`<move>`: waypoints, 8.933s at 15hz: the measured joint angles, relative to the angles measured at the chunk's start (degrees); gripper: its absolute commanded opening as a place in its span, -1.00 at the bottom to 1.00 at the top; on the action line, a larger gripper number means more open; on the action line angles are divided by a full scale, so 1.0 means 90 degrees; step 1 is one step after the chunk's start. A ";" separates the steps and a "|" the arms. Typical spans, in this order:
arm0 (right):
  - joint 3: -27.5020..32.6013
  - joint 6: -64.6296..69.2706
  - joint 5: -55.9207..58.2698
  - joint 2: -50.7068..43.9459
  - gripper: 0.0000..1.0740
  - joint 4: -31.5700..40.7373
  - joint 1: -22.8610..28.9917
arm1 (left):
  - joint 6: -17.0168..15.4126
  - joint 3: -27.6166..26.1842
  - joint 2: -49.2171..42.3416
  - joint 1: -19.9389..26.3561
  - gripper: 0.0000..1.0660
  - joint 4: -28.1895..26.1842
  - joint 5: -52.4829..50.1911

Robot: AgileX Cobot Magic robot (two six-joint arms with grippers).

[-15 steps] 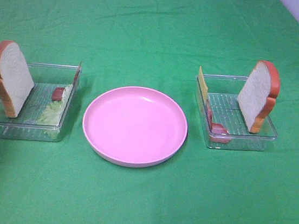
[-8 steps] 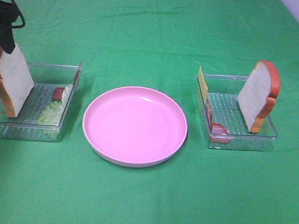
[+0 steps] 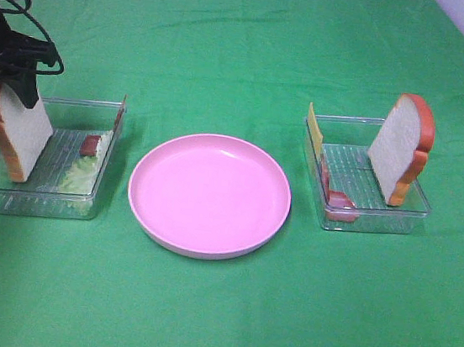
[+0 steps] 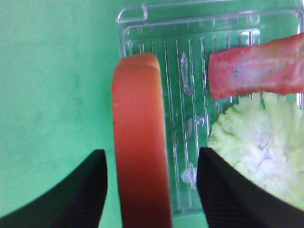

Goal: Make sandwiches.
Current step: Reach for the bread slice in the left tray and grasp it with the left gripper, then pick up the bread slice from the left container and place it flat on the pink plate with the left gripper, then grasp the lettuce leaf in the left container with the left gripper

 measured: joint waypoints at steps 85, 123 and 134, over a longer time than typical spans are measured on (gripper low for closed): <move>0.0000 0.0000 0.0000 0.0000 0.36 0.0000 0.0000 | -0.2133 -0.0388 0.0376 -0.2400 0.38 0.0879 0.1617; 0.0000 0.0000 0.0000 0.0000 0.36 0.0000 0.0000 | -0.2324 -0.0382 0.0929 -0.2406 -0.04 0.1133 0.1012; 0.0000 0.0000 0.0000 0.0000 0.36 0.0000 0.0000 | -0.2324 -0.0376 0.0764 -0.2406 -0.12 0.1140 0.0999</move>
